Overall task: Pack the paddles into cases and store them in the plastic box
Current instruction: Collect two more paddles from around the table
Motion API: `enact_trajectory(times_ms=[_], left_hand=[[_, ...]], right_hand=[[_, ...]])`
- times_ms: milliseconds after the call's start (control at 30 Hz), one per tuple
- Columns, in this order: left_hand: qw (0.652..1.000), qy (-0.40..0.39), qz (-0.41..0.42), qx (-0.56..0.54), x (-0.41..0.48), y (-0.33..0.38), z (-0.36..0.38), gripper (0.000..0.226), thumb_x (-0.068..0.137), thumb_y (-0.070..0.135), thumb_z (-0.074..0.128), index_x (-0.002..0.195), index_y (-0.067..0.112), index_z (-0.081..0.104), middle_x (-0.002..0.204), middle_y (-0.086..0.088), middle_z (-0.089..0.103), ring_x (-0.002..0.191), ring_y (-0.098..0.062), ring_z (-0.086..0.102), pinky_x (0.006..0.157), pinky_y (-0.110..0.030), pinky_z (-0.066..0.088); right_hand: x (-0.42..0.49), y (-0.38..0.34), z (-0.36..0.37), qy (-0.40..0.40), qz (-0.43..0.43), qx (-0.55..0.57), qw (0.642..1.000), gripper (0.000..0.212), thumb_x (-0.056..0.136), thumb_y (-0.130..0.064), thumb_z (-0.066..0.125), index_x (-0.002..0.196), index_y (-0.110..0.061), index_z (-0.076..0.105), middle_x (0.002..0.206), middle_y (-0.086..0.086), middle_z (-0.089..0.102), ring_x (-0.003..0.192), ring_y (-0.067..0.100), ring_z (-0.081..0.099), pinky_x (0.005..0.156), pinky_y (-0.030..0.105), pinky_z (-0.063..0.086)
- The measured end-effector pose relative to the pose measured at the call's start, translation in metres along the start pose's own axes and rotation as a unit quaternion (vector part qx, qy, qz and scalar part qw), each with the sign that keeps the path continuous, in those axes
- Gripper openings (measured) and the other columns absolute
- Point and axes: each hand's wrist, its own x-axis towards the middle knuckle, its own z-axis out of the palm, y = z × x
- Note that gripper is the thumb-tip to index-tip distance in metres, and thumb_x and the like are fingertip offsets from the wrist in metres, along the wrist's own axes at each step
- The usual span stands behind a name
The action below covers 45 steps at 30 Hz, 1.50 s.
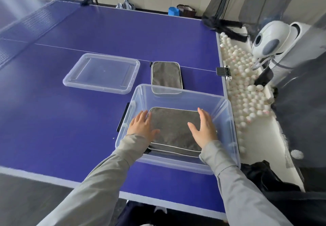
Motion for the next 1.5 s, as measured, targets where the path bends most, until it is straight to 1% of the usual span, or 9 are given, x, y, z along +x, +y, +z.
enact_trajectory(times_ms=[100,200,500,700,867,1000,1100,1200,1500], left_hand=[[0.998,0.035,0.017,0.044,-0.015,-0.009,-0.015,0.074,0.094,0.054,0.04,0.151,0.019,0.008,0.16,0.002,0.002,0.147,-0.015,-0.003,0.117,-0.032,-0.002],[0.996,0.067,-0.004,0.054,-0.033,-0.027,-0.03,0.073,0.095,0.055,0.034,0.151,0.02,0.005,0.16,0.002,-0.003,0.147,-0.016,-0.005,0.118,-0.034,-0.002],[0.982,0.102,-0.161,0.004,-0.114,-0.141,-0.045,0.072,0.095,0.054,0.036,0.151,0.019,0.007,0.16,0.003,-0.008,0.147,-0.014,-0.008,0.118,-0.033,0.0],[0.958,0.056,-0.282,0.007,-0.206,-0.246,-0.025,0.073,0.095,0.056,0.033,0.151,0.02,0.004,0.16,0.003,-0.008,0.146,-0.015,-0.011,0.118,-0.036,-0.003],[0.918,0.012,-0.393,-0.054,-0.305,-0.327,0.011,0.071,0.094,0.052,0.038,0.151,0.018,0.013,0.16,0.001,0.002,0.147,-0.019,-0.002,0.118,-0.039,0.003],[0.872,-0.065,-0.473,-0.103,-0.386,-0.373,0.05,0.069,0.096,0.053,0.033,0.151,0.017,0.011,0.16,0.0,0.001,0.147,-0.021,-0.002,0.118,-0.041,0.005],[0.828,-0.1,-0.529,-0.155,-0.446,-0.391,0.077,0.068,0.096,0.053,0.032,0.15,0.017,0.012,0.16,0.001,0.002,0.147,-0.021,-0.001,0.118,-0.041,0.006],[0.779,-0.11,-0.577,-0.221,-0.49,-0.398,0.096,0.067,0.096,0.053,0.034,0.15,0.017,0.014,0.16,0.001,0.004,0.147,-0.021,0.004,0.118,-0.042,0.015],[0.681,-0.139,-0.653,-0.301,-0.543,-0.415,0.124,0.065,0.096,0.053,0.034,0.148,0.017,0.021,0.159,0.0,0.01,0.146,-0.021,0.008,0.116,-0.042,0.02]], right_hand=[[0.0,-0.027,0.005,-0.014,-0.048,-0.009,0.999,0.061,0.092,-0.021,0.058,0.145,-0.009,0.03,0.153,0.009,0.028,0.142,0.022,0.024,0.108,0.019,0.01],[-0.003,-0.056,0.017,-0.055,-0.084,0.02,0.995,0.061,0.093,-0.019,0.055,0.146,-0.009,0.027,0.155,0.008,0.023,0.144,0.02,0.019,0.114,0.025,0.011],[-0.039,-0.17,0.102,-0.144,-0.265,-0.061,0.951,0.061,0.094,-0.022,0.053,0.147,-0.009,0.026,0.155,0.008,0.022,0.145,0.023,0.014,0.117,0.034,0.012],[-0.113,-0.242,0.198,-0.244,-0.344,-0.136,0.896,0.062,0.096,-0.028,0.047,0.149,-0.015,0.017,0.158,0.005,0.015,0.147,0.021,0.005,0.119,0.039,0.007],[-0.185,-0.274,0.286,-0.372,-0.356,-0.227,0.827,0.062,0.097,-0.031,0.045,0.15,-0.017,0.014,0.158,0.003,0.012,0.146,0.021,0.006,0.119,0.039,0.009],[-0.243,-0.278,0.349,-0.463,-0.378,-0.332,0.73,0.062,0.098,-0.035,0.043,0.15,-0.02,0.014,0.158,0.001,0.012,0.146,0.02,0.009,0.118,0.04,0.014],[-0.28,-0.281,0.387,-0.488,-0.408,-0.42,0.647,0.06,0.098,-0.038,0.041,0.15,-0.022,0.014,0.158,-0.001,0.014,0.146,0.018,0.009,0.118,0.043,0.015],[-0.307,-0.289,0.411,-0.508,-0.429,-0.455,0.593,0.059,0.098,-0.039,0.04,0.149,-0.023,0.015,0.158,-0.002,0.014,0.146,0.017,0.009,0.118,0.044,0.013],[-0.349,-0.335,0.473,-0.512,-0.502,-0.468,0.516,0.056,0.097,-0.043,0.038,0.147,-0.024,0.022,0.153,0.001,0.025,0.142,0.02,0.022,0.114,0.045,0.018]])
